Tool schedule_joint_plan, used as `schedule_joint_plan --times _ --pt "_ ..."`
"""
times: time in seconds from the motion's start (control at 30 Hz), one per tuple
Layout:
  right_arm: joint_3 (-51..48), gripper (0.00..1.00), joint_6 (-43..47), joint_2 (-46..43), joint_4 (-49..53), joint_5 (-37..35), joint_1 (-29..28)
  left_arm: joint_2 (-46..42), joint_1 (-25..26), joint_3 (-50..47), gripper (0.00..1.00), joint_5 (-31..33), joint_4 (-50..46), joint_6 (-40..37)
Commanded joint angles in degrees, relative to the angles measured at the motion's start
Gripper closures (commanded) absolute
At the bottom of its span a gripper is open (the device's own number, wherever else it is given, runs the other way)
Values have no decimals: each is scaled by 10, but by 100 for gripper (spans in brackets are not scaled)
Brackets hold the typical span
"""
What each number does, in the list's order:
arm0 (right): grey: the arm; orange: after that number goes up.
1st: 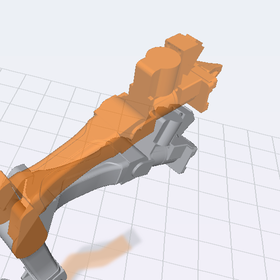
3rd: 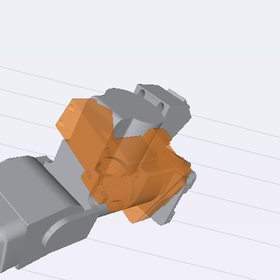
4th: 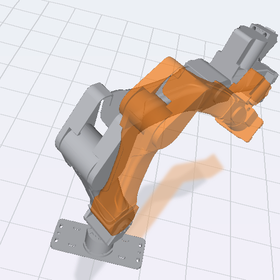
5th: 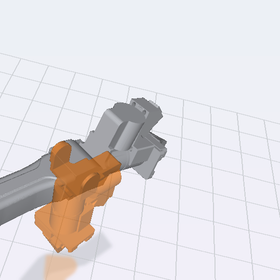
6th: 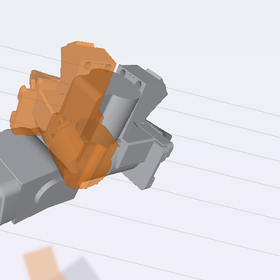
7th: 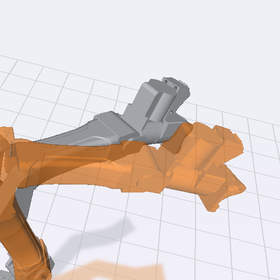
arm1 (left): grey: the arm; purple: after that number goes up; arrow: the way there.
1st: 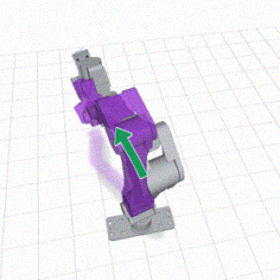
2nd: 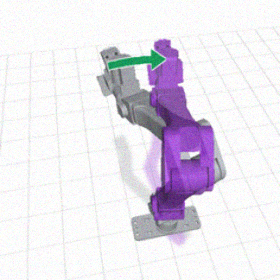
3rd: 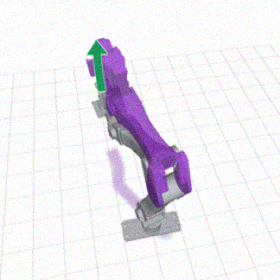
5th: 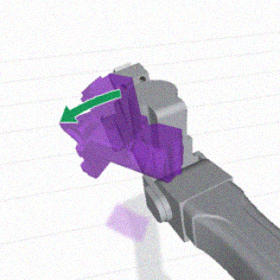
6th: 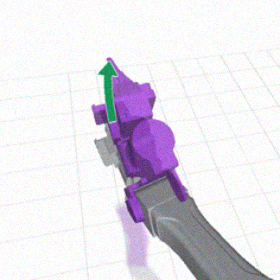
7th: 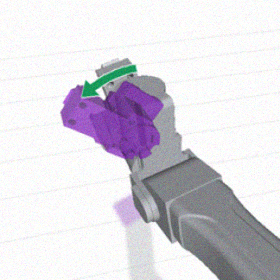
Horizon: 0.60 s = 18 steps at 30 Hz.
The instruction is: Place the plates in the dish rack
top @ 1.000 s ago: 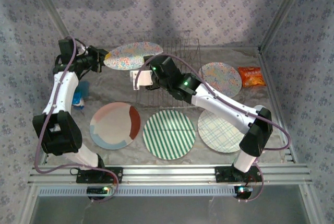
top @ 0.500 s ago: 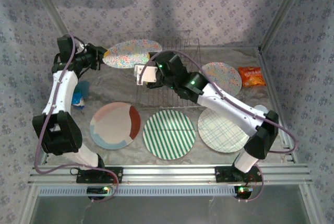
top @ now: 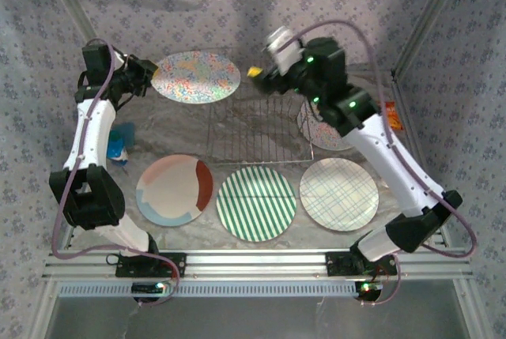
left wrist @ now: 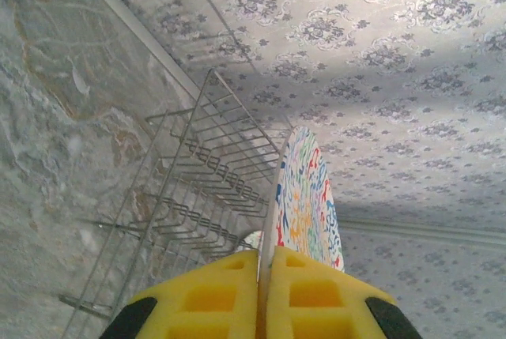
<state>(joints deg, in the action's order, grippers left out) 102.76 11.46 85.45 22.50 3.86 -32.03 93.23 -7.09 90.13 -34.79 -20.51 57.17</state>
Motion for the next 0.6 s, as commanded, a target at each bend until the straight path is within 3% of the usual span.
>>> schedule_joint_plan --times 0.0,0.07,0.2,0.37,0.57 --pt "22 12 -314 21 49 155 116 -29 11 10 100 4 65 -57" --pt "25 13 -394 45 61 246 169 -40 16 -5 100 4 97 -72" --pt "-8 14 -477 68 30 360 209 -60 38 -28 100 8 134 -124" --pt "-44 14 -521 88 4 431 218 -66 63 -33 100 -16 154 -169" --pt "-121 14 -533 98 -64 477 223 -54 74 -30 100 -61 175 -172"
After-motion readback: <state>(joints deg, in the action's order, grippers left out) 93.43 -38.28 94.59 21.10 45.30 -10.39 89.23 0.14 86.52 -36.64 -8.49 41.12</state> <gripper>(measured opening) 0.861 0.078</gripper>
